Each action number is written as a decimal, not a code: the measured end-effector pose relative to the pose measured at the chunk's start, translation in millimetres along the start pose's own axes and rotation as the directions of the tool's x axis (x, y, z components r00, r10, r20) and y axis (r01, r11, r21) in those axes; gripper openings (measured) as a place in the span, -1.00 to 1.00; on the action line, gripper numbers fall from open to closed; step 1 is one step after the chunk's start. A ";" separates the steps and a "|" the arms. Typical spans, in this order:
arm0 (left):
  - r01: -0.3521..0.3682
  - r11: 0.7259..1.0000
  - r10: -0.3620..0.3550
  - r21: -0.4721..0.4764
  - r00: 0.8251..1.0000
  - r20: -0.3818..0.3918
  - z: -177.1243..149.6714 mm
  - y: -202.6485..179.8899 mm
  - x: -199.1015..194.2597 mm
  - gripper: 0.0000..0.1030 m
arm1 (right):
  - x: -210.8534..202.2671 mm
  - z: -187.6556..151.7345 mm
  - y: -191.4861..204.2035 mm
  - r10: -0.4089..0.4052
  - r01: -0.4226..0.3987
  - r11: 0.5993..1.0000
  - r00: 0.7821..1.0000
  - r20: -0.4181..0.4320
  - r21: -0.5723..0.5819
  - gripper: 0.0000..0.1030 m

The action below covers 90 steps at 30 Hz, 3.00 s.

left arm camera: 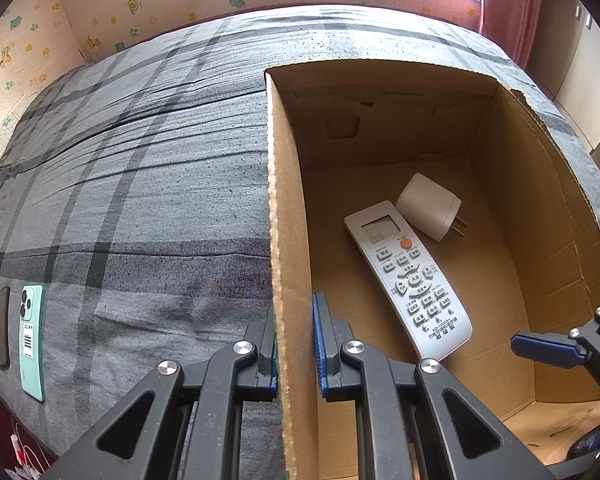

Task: Organize rigid objects
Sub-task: 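Lower the black cap into the box and open the right gripper, then withdraw the right gripper to the small white cube charger on the bed, then close the right gripper on the small white cube charger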

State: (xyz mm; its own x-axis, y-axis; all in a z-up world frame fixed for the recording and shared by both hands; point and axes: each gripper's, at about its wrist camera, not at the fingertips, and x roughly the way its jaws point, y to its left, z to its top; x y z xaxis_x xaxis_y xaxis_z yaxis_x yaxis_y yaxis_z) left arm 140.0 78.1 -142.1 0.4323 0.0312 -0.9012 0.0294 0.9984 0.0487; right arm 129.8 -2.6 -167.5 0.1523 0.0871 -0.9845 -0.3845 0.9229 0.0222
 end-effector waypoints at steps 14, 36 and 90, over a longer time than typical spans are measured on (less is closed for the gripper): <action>0.000 1.000 0.000 -0.001 1.000 -0.001 -0.1 0.1 -0.3 -0.72 | -49.4 -6.5 -17.7 -0.030 0.029 0.999 0.996 0.084 0.019 0.91; -0.007 1.000 0.007 0.001 1.000 -0.001 0.5 -1.4 -0.9 -0.72 | -129.8 -34.2 -101.1 -0.109 0.069 0.980 0.970 0.216 0.185 0.99; -0.017 1.000 0.017 0.005 1.000 -0.004 1.2 -1.7 -0.9 -0.72 | 26.8 -119.9 -219.3 -0.117 0.130 0.850 0.991 -0.059 0.510 0.28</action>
State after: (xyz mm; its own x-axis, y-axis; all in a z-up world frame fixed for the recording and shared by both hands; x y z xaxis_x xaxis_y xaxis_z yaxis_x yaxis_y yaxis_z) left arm 140.7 76.4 -140.9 0.4295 0.0479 -0.9018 0.0267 0.9975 0.0657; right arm 109.0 -247.6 -219.6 0.1422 -0.0433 -0.9889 0.1568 0.9874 -0.0207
